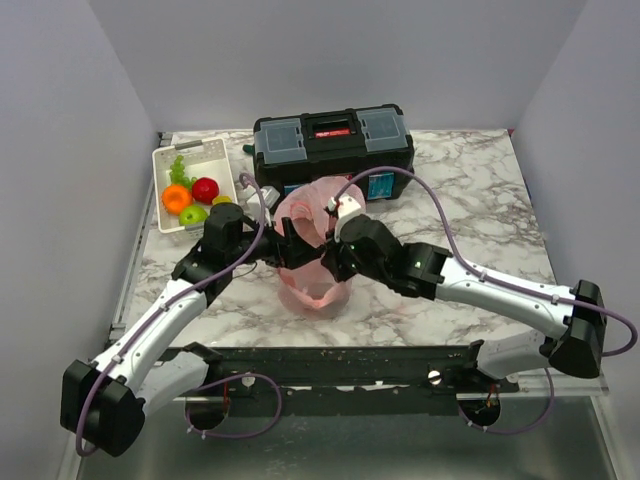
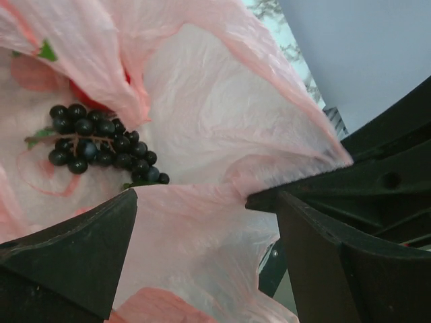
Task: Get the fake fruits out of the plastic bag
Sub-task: Adjust the plastic bag at the center of the board, then take out the fake fruit from the plastic bag.
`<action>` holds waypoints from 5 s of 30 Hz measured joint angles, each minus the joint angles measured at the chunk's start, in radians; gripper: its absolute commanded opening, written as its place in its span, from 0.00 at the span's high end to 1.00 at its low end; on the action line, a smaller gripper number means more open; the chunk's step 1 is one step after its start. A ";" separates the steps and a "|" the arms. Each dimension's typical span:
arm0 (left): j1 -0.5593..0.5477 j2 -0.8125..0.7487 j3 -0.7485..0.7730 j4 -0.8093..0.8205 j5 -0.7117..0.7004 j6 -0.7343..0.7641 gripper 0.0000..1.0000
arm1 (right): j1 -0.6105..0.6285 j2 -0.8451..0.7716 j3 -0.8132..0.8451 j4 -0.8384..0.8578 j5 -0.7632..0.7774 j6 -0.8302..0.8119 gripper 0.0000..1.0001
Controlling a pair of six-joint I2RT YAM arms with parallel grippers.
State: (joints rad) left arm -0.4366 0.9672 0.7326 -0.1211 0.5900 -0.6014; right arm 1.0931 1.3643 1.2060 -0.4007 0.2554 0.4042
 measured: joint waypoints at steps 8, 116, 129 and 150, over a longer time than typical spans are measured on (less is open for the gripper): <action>-0.086 0.124 -0.053 0.038 -0.014 0.006 0.25 | 0.007 -0.183 -0.325 -0.051 -0.014 0.114 0.99; -0.478 0.819 0.564 -0.174 -0.645 0.323 0.97 | -0.303 -0.428 -0.391 -0.462 0.019 0.475 0.99; -0.478 0.603 0.429 -0.197 -0.450 0.286 1.00 | -0.303 -0.428 -0.400 -0.448 0.021 0.473 0.99; -0.470 0.174 0.340 -0.265 -0.128 0.399 1.00 | -0.303 -0.425 -0.406 -0.427 0.070 0.473 0.99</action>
State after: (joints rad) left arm -0.9066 1.1412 1.0729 -0.3862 0.4618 -0.2024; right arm 0.7906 0.9394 0.8001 -0.8280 0.3252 0.8776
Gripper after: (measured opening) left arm 0.193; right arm 0.008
